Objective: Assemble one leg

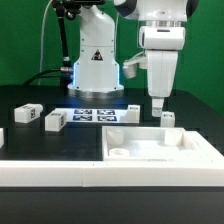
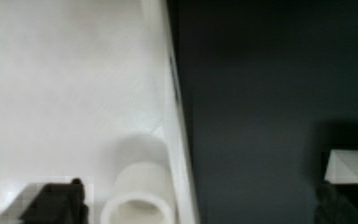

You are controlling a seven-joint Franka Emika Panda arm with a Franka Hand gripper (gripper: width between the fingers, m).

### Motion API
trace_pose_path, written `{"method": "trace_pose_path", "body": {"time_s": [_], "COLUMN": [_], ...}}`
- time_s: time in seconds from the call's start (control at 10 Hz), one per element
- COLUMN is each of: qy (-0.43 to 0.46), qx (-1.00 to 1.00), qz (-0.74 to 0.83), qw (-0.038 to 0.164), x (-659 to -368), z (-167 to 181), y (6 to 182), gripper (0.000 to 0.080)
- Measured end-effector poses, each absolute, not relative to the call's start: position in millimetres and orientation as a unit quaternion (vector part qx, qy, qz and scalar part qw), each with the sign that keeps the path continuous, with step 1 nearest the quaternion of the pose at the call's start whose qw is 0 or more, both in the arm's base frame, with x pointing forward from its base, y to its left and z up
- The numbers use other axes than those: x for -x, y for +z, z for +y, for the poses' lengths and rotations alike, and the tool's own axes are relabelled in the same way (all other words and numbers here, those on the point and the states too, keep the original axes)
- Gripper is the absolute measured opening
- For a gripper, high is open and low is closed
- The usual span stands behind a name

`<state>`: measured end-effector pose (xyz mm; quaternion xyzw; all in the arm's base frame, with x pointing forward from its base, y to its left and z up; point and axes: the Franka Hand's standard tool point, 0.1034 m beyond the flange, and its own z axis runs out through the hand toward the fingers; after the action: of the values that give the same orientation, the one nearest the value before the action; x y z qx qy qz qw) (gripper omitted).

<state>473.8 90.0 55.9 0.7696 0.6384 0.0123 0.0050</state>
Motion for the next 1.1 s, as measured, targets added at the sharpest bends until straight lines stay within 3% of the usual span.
{"method": "trace_pose_path", "body": {"time_s": [0.4, 1.1], "qy": [0.012, 0.022], "qx": [-0.836, -0.969], "qz": [0.549, 0.243], "qw": [0.002, -0.023], "x": [-473.3, -456.0], "z": [89.9, 102.4], "y": [55.1, 47.5], "gripper": [0.0649, 0.0649]}}
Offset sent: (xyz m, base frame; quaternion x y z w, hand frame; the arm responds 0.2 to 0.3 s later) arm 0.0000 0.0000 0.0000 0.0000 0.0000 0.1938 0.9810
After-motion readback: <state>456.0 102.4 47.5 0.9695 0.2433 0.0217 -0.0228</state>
